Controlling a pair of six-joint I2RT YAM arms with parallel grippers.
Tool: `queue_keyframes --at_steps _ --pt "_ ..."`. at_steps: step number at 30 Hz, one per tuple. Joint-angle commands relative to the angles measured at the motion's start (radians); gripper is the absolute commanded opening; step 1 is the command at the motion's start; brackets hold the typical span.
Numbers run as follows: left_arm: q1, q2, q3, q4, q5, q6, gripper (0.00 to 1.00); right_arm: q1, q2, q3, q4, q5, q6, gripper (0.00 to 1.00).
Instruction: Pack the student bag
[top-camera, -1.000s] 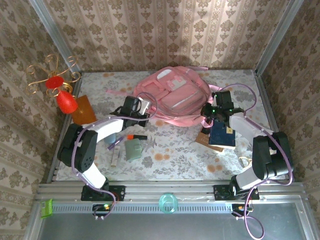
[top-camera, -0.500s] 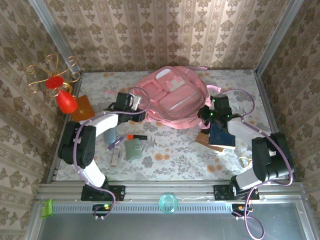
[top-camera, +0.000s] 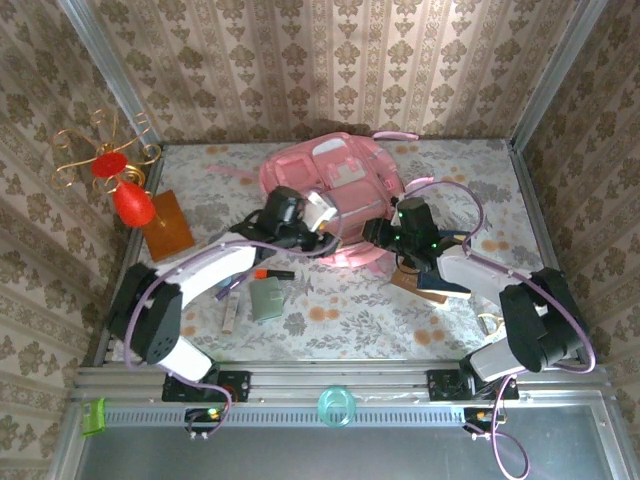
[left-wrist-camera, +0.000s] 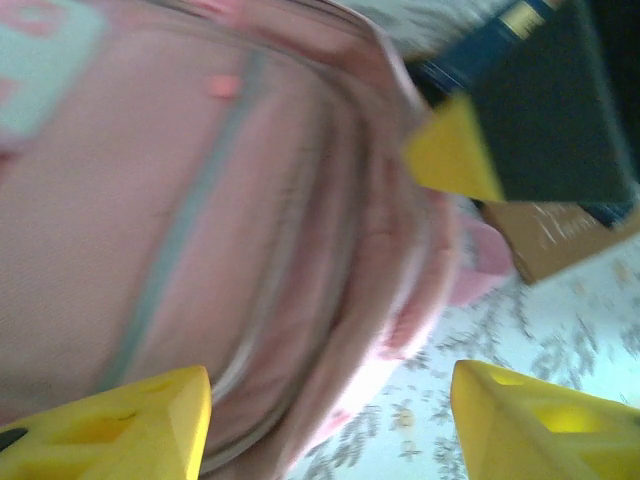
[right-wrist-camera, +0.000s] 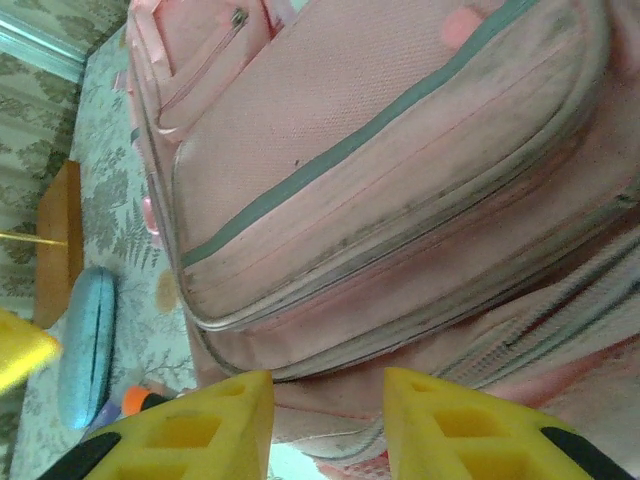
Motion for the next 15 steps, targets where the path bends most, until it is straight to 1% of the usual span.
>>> queue_keyframes --at_steps 1,4,7,11,13,15 --pt "-0.030 0.075 0.071 -0.085 0.054 0.148 0.64 -0.011 -0.038 0.019 -0.067 0.073 -0.041 0.34" --pt "-0.036 0.159 0.143 -0.131 0.046 0.182 0.61 -0.042 -0.052 0.007 -0.090 0.097 -0.034 0.34" --pt "-0.035 0.228 0.206 -0.184 0.087 0.199 0.55 -0.071 -0.063 -0.019 -0.075 0.088 -0.026 0.34" --pt "-0.030 0.288 0.252 -0.198 0.077 0.197 0.46 -0.084 -0.063 -0.048 -0.062 0.086 -0.018 0.34" --pt "-0.023 0.306 0.268 -0.200 0.091 0.193 0.38 -0.088 -0.063 -0.060 -0.061 0.086 -0.017 0.34" --pt "-0.016 0.316 0.277 -0.204 0.111 0.197 0.33 -0.092 -0.099 -0.069 -0.064 0.086 -0.018 0.34"
